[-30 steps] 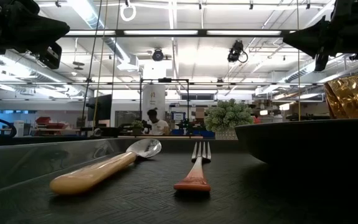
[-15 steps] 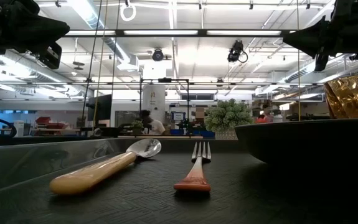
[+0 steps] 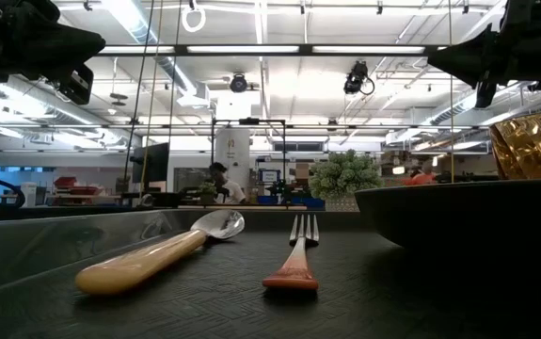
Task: Pick and place plate/cup/fork/spoon on tray
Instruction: Return to Home Position
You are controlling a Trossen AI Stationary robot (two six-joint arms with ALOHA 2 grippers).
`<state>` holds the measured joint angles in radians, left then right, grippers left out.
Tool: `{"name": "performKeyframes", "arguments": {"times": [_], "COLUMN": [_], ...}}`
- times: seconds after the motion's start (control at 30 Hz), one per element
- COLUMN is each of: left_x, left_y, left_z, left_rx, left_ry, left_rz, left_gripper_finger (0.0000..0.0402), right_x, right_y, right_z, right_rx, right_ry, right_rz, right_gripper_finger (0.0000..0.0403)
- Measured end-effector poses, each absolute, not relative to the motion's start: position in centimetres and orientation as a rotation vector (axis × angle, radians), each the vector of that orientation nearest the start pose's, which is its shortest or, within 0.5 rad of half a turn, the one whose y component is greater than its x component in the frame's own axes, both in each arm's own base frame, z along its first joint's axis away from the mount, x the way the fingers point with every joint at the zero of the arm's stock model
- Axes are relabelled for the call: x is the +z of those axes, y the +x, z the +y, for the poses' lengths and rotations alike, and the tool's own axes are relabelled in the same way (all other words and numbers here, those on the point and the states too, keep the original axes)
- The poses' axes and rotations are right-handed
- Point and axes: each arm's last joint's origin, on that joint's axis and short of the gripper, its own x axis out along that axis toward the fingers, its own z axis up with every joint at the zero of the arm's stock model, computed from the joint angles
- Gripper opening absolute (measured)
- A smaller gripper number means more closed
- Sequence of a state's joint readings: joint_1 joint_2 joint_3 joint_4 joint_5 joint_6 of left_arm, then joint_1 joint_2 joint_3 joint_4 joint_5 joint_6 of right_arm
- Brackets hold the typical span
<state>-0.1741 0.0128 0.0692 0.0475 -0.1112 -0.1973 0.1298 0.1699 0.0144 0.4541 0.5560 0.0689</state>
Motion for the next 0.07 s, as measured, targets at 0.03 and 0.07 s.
{"name": "performKeyframes", "arguments": {"times": [0.03, 0.07], "left_x": [19.06, 19.06], "left_y": [9.24, 9.24], "left_z": [-1.30, -1.30], "left_rx": [-0.073, -0.073], "left_ry": [-0.213, -0.213], "left_rz": [-0.096, -0.096], "left_gripper_finger": [0.0036, 0.0036], "right_x": [19.67, 19.68], "right_y": [10.05, 10.05], "right_z": [-0.23, -0.23], "right_rx": [-0.414, -0.414], "right_ry": [0.169, 0.169], "right_rz": [-0.299, -0.299], "right_gripper_finger": [0.0029, 0.0029]}}
